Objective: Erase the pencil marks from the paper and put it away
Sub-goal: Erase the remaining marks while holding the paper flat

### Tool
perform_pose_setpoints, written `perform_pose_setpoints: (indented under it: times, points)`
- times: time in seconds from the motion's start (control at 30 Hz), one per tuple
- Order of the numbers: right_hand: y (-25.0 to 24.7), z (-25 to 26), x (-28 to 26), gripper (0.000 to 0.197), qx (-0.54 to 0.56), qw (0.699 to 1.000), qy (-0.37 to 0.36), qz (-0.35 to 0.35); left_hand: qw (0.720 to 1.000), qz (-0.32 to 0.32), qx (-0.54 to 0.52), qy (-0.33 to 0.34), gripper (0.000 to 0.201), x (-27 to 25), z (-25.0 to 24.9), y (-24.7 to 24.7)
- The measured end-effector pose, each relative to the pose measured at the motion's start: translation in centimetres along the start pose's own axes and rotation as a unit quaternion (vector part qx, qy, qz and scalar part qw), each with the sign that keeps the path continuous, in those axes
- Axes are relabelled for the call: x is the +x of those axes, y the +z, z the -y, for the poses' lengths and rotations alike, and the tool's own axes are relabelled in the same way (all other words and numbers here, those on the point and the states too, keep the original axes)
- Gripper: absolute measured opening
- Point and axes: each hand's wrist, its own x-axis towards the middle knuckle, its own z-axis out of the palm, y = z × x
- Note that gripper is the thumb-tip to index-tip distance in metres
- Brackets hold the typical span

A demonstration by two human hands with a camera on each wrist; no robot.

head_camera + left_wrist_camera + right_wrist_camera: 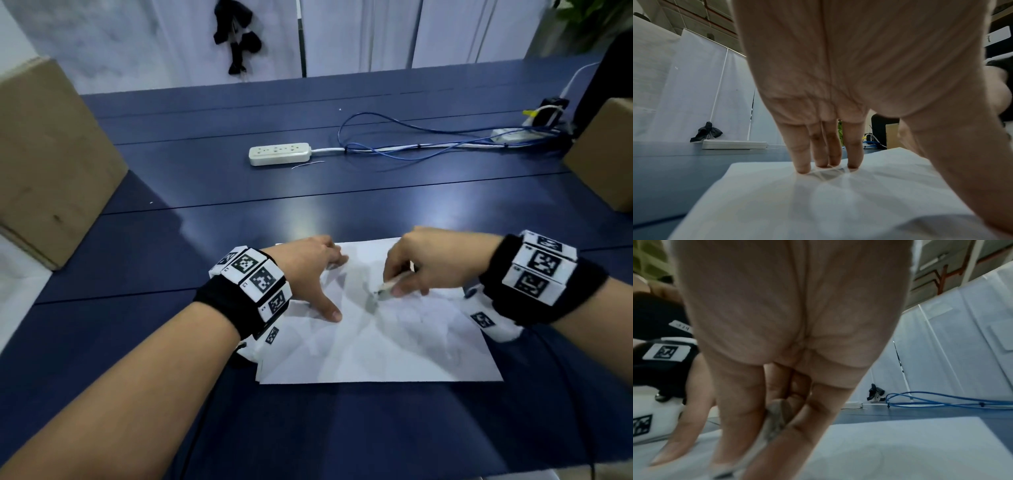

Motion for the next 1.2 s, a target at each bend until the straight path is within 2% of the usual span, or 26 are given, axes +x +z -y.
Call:
perform_pose_setpoints:
  times: [0.13, 0.2, 0.23, 0.33, 0.4, 0.47, 0.57, 0.63, 0.7, 0.8, 0.87, 0.97, 1.03, 1.1, 1.2]
  points:
    - [-1.5, -1.7, 2.1, 0.029, -0.045, 0.992, 0.069, -0.097, 1.000, 0.005, 0.001, 0.003, 0.104, 0.0, -0.2, -0.2]
    - [-1.8, -2.5, 2.4, 0.034, -0.034, 0.987, 0.091, -0.131, 1.000, 0.004, -0.001, 0.004, 0.107, -0.1, -0.2, -0.2]
    - [-1.7, -2.5, 2.1, 0.031, -0.015, 0.989, 0.083, -0.123, 1.000, 0.003, -0.002, 0.003, 0.108, -0.1, -0.2, -0.1]
    - [-0.9, -1.0, -0.3, 0.015, 0.034, 0.999, 0.031, -0.019, 1.000, 0.002, -0.001, -0.003, 0.108, 0.1, 0.0, 0.0]
    - [-0.7, -0.5, -0.7, 0.012, 0.031, 0.999, 0.022, 0.016, 1.000, 0.001, 0.002, -0.005, 0.107, 0.2, 0.0, 0.0]
    - [-1.3, -1.0, 0.2, 0.014, 0.006, 0.999, 0.040, -0.021, 1.000, 0.001, 0.007, -0.003, 0.105, 0.2, -0.1, 0.0]
    - [-2.3, -2.3, 2.1, 0.028, -0.028, 0.991, 0.086, -0.099, 1.000, 0.000, 0.003, -0.001, 0.109, 0.1, -0.1, 0.0]
    - [-2.3, -2.7, 2.1, 0.030, -0.031, 0.987, 0.091, -0.126, 1.000, 0.001, 0.002, 0.000, 0.109, 0.0, 0.0, 0.0]
    - [-1.6, -2.1, 0.8, 0.023, -0.015, 0.994, 0.059, -0.093, 1.000, 0.004, -0.001, 0.002, 0.106, 0.1, -0.1, -0.1]
    - [-0.6, -0.5, -0.7, 0.012, 0.015, 1.000, 0.013, 0.008, 1.000, 0.006, -0.003, 0.006, 0.108, 0.1, -0.2, -0.2]
    - [-1.1, -0.6, -0.1, 0.014, -0.002, 1.000, 0.021, -0.003, 1.000, 0.010, 0.002, 0.012, 0.105, 0.1, -0.4, -0.4]
    - [-2.4, -2.1, 1.9, 0.026, -0.035, 0.993, 0.077, -0.082, 1.000, 0.007, -0.002, 0.018, 0.104, -0.1, -0.6, -0.5]
    - [-2.5, -2.7, 2.3, 0.029, -0.035, 0.989, 0.096, -0.108, 1.000, 0.007, -0.006, 0.017, 0.106, -0.2, -0.6, -0.5]
    - [-1.8, -2.1, 1.3, 0.022, -0.012, 0.993, 0.071, -0.092, 1.000, 0.006, -0.008, 0.015, 0.104, -0.2, -0.6, -0.4]
    - [-0.4, -0.4, -0.6, 0.015, 0.018, 1.000, 0.022, -0.009, 1.000, 0.004, -0.001, 0.013, 0.103, -0.1, -0.6, -0.4]
